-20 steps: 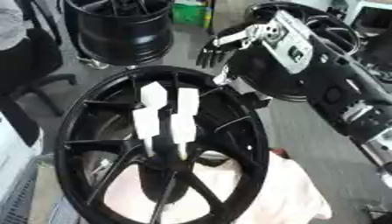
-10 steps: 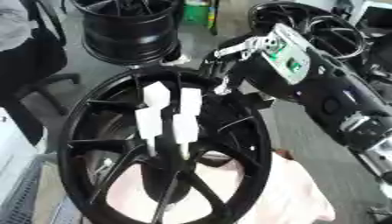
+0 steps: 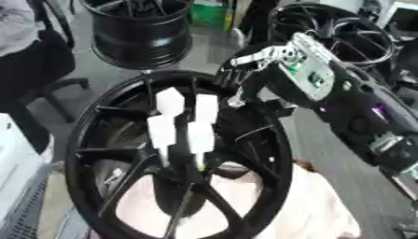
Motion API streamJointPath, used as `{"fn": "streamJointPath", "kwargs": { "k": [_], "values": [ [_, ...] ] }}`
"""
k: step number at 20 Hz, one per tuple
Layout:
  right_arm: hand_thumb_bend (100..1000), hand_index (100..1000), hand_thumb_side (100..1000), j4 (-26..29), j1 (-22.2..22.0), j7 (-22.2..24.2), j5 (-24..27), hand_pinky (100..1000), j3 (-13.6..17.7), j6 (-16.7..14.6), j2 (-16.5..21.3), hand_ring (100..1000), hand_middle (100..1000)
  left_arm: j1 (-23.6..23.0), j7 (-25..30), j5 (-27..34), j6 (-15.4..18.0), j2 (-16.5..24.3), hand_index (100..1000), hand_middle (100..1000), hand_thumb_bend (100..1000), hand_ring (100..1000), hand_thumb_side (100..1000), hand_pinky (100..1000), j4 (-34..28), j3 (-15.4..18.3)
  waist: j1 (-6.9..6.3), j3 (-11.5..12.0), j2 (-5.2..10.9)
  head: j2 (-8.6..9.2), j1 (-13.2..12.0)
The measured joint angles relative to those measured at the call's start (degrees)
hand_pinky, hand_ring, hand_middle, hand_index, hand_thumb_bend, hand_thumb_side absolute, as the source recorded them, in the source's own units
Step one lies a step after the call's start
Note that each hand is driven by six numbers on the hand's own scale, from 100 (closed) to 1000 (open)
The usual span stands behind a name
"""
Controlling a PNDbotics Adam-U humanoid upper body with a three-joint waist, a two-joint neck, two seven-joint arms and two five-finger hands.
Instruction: Pull the pin out of the wheel hub.
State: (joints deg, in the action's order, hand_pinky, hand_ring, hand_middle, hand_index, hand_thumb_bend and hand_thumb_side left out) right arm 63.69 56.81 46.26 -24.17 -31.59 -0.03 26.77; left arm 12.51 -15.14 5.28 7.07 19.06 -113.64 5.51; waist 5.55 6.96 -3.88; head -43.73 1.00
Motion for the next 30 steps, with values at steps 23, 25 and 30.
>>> {"fn": "streamJointPath", "kwargs": {
  "k": [23,25,30],
  "values": [
    [387,895,277,6.06,-1.14,-2.26,-5.47,894,-1.91,4.7,0.42,861,835,-0.41,0.04,-0.1,-0.47,-0.05,861,633,109,803,716,760,0.0,0.0,-0.01,0.02,-0.03,0.53,-1.29],
    [391,897,273,6.86,-0.37,-1.2,-5.6,896,-2.15,4.3,1.19,862,836,-0.43,0.05,-0.15,-0.48,-0.05,861,633,109,803,716,760,0.0,0.0,-0.01,-0.22,0.0,0.53,-1.29],
    [398,898,272,8.88,1.97,2.0,-4.92,899,-2.33,2.91,3.27,865,841,-0.47,0.03,-0.26,-0.51,-0.05,861,633,109,802,715,761,0.0,0.0,-0.14,-0.42,0.33,0.51,-1.24]
  ]
}}
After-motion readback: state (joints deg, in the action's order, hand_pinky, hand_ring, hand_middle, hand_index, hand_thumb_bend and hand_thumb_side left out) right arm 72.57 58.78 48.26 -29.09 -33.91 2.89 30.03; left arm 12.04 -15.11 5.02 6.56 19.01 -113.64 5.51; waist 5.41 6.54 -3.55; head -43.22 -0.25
